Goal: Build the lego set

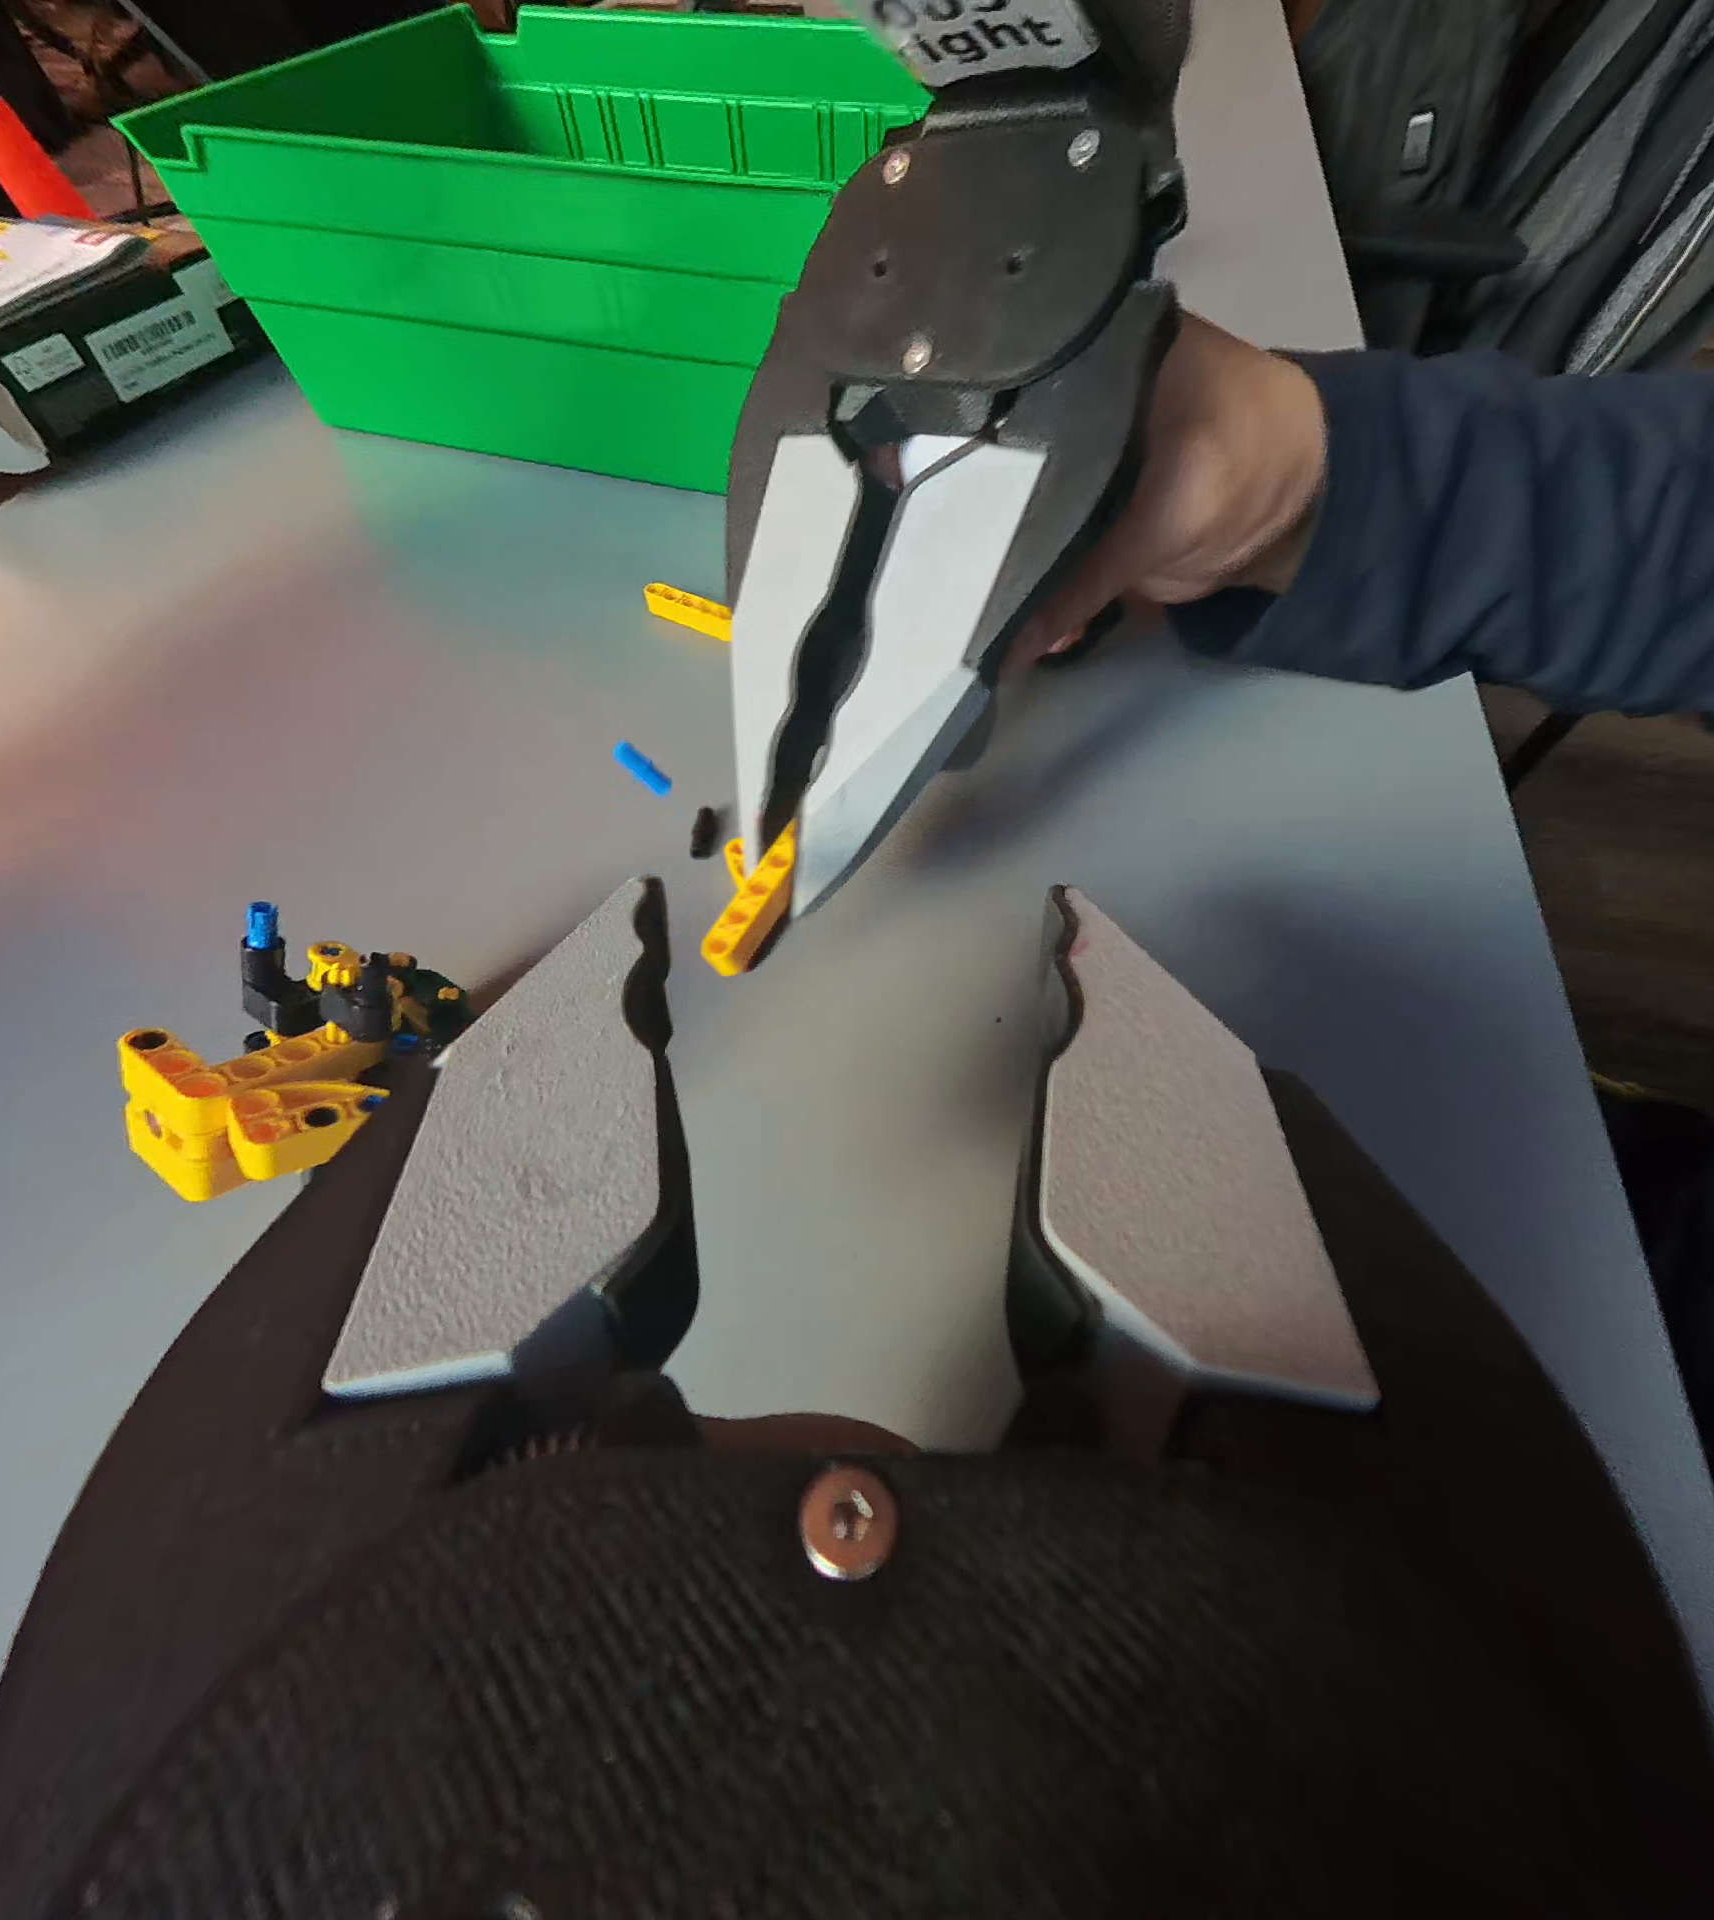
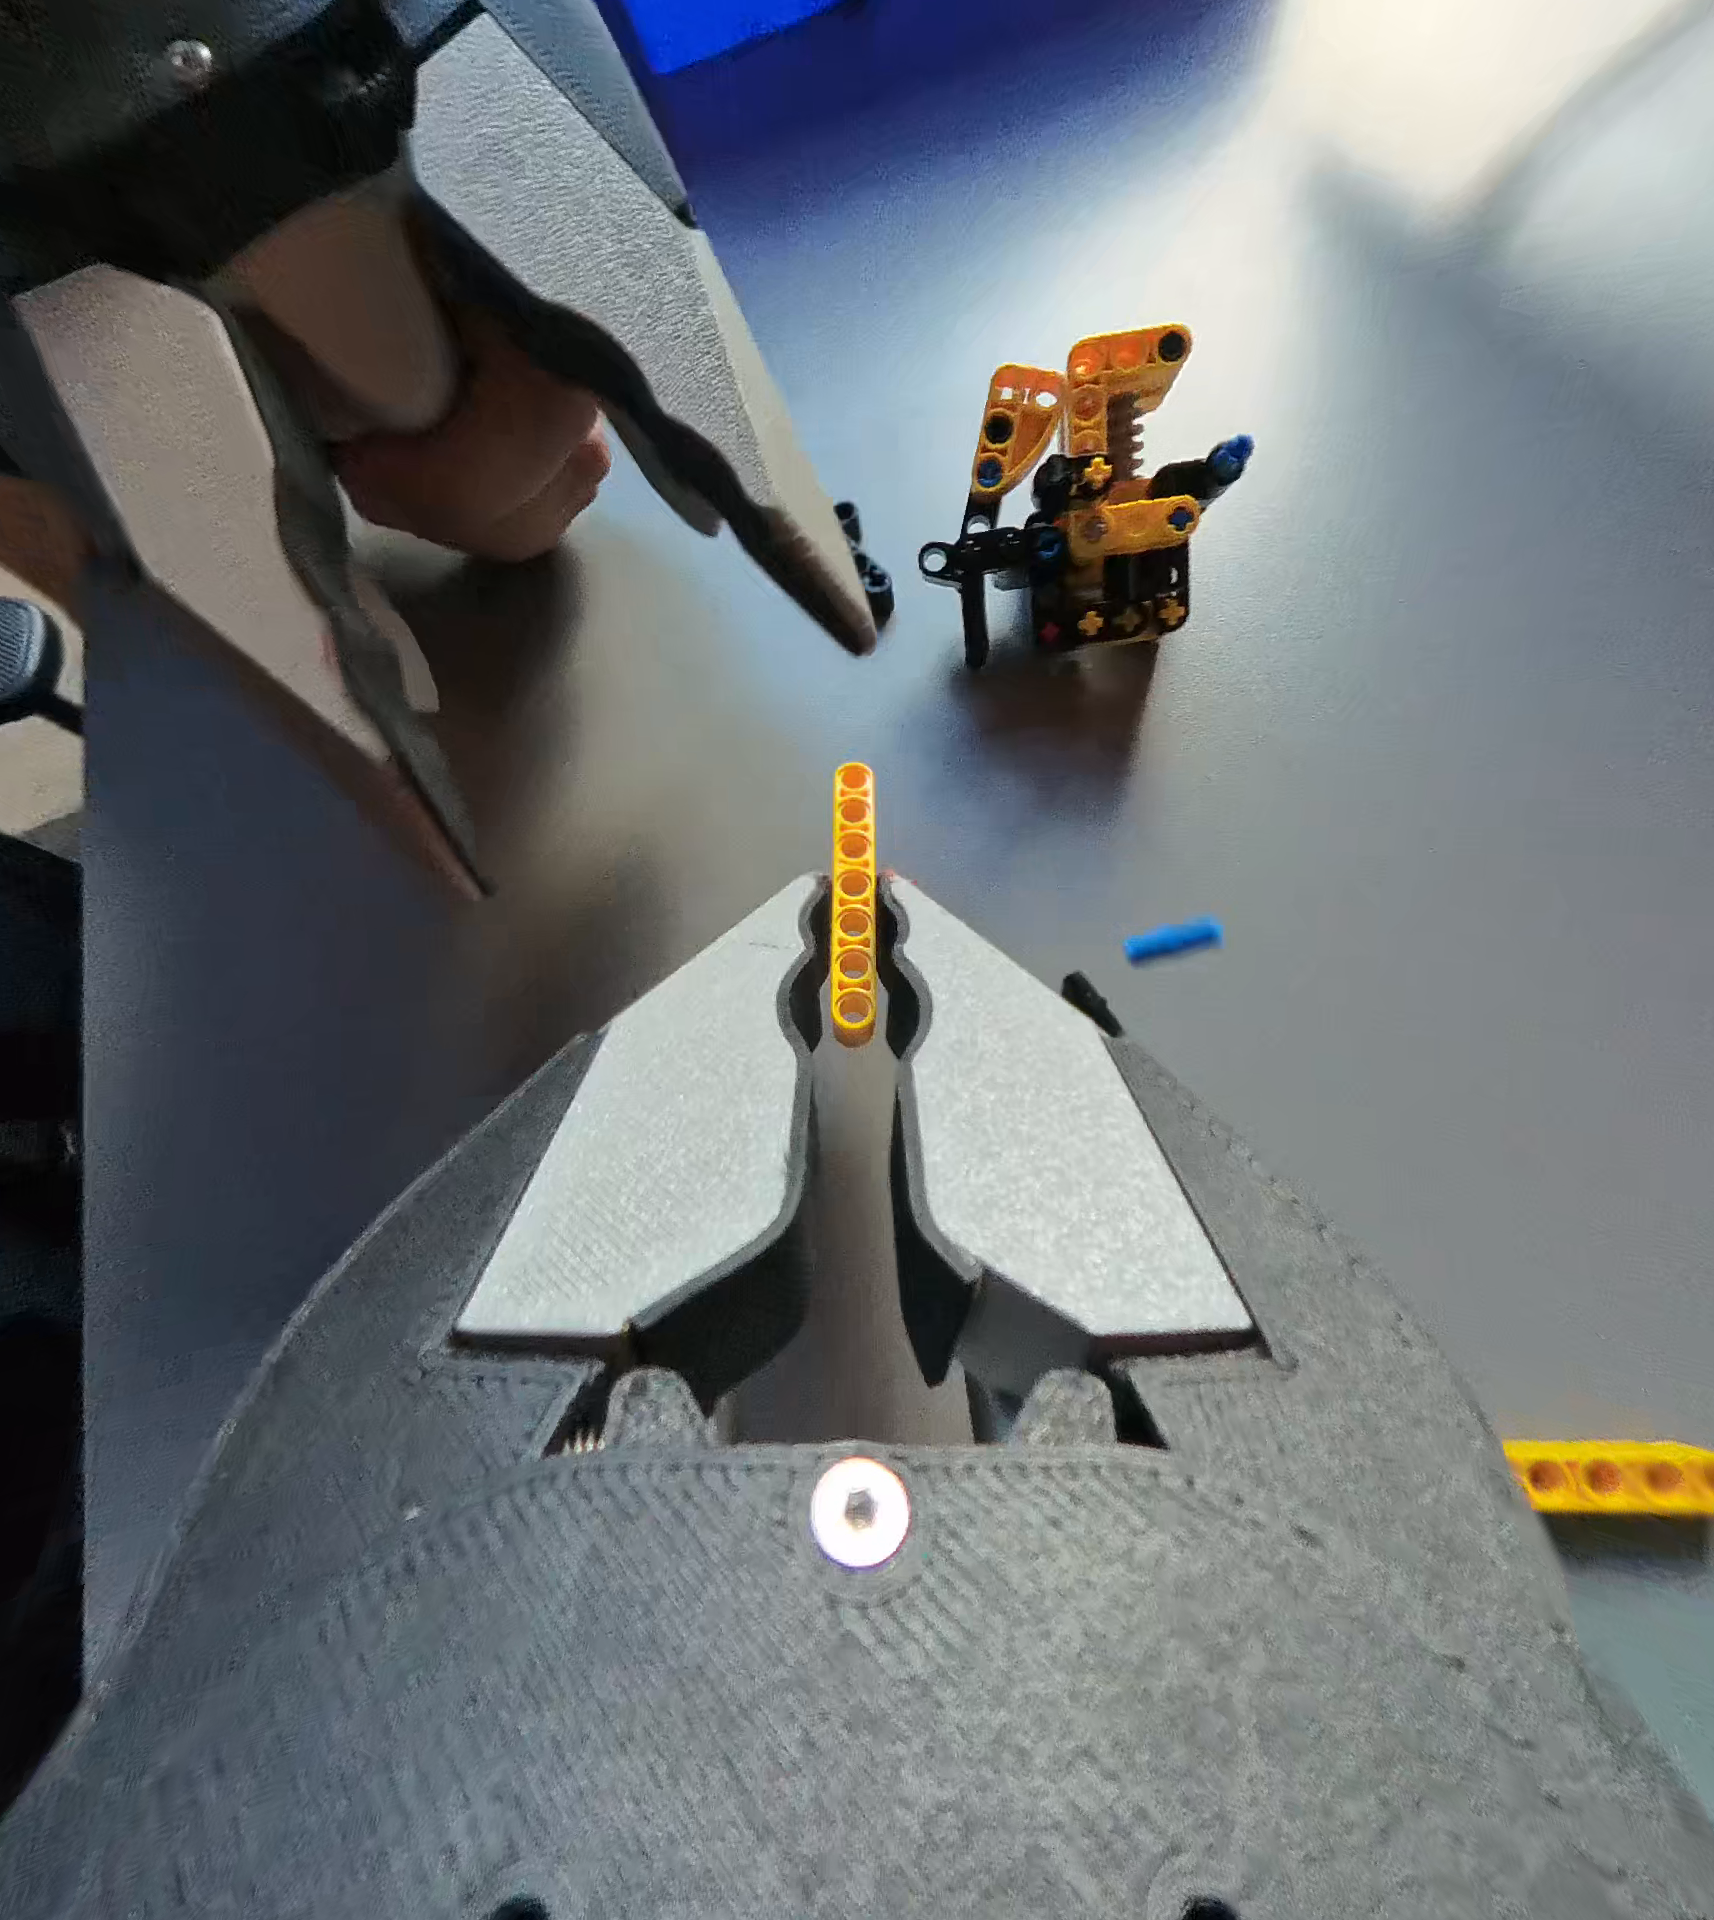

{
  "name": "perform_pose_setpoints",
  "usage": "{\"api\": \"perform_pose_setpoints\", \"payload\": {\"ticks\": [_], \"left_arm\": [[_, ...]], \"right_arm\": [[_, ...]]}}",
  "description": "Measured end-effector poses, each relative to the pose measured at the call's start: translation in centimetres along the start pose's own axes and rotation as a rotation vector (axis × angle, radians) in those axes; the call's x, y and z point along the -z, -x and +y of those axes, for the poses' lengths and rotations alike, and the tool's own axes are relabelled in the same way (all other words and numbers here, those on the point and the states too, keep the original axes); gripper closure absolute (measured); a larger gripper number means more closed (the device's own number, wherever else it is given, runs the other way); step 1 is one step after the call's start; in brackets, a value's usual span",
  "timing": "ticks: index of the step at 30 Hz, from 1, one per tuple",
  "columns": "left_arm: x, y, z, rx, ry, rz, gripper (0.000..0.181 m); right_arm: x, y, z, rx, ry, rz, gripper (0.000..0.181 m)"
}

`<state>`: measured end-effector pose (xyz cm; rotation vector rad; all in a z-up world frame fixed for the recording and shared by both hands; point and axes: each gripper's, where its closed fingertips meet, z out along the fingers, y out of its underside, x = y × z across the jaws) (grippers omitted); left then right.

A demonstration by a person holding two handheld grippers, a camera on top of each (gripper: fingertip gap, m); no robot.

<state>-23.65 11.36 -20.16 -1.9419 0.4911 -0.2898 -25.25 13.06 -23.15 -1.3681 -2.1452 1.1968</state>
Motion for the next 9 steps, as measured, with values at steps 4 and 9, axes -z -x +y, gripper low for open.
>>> {"api": "perform_pose_setpoints", "payload": {"ticks": [4, 9], "left_arm": [[0.6, 0.7, 0.7, -0.003, 0.027, -0.016, 0.111], [1.0, 1.9, 1.4, -0.046, 0.059, -0.086, 0.148]], "right_arm": [[1.6, -0.7, -1.2, 0.055, -0.078, 0.059, 0.177], [3.6, -4.8, 0.2, 0.119, 0.022, 0.332, 0.177]]}}
